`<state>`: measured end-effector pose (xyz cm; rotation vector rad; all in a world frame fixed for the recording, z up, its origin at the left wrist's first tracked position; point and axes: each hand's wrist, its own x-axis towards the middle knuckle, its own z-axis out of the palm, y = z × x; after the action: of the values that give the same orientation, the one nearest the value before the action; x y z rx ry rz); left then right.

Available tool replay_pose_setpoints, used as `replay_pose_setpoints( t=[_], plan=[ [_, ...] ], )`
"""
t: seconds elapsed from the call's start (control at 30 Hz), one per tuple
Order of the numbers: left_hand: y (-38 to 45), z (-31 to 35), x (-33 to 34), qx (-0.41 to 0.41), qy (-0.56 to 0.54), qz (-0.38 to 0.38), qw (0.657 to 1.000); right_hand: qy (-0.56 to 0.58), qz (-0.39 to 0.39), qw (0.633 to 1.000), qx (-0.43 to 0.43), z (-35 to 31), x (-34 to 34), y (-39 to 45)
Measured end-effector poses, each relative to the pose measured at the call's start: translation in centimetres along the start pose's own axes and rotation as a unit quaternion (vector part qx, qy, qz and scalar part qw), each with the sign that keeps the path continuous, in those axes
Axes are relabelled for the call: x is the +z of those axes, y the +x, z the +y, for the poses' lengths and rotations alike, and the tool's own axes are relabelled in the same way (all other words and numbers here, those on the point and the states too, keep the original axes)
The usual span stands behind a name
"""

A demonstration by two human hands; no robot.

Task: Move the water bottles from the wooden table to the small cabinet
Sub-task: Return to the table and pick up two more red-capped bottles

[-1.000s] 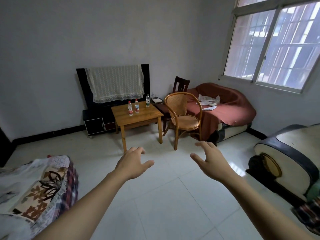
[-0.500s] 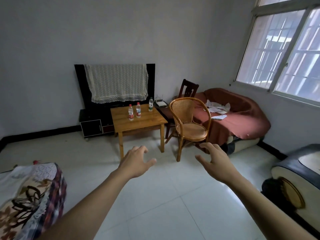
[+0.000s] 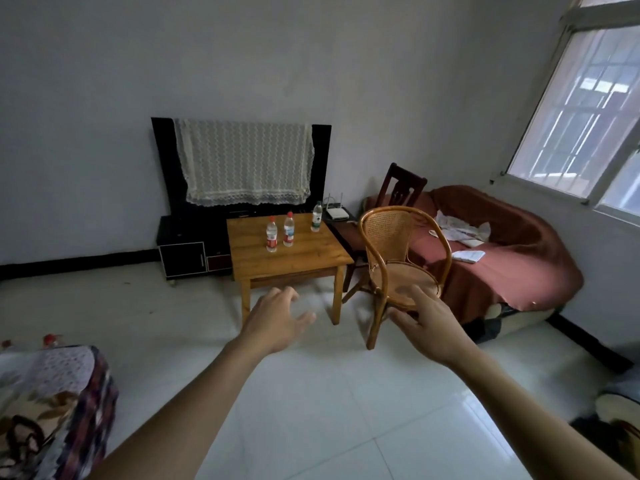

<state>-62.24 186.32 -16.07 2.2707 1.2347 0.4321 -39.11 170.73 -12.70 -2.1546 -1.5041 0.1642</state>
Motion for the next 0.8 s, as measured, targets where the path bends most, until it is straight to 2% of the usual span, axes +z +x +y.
replay_pose_setpoints(
  t=[0.17, 0.4, 0.8],
  plan=[
    [7.4, -2.2, 1.0, -0.031, 0.005, 0.011, 0.999, 0.019, -0.004, 1.0, -0.003, 2.2, 2.0, 8.0],
    [20.9, 0.1, 2.6, -0.027, 0.015, 0.029, 0.999, 0.044, 0.018, 0.999, -0.015, 7.5, 2.1, 22.3],
    [40.5, 1.1, 3.7, -0.083, 0.066, 0.035, 0.994, 0.076, -0.05, 0.996, -0.021, 14.3, 4.0, 41.4]
  ],
)
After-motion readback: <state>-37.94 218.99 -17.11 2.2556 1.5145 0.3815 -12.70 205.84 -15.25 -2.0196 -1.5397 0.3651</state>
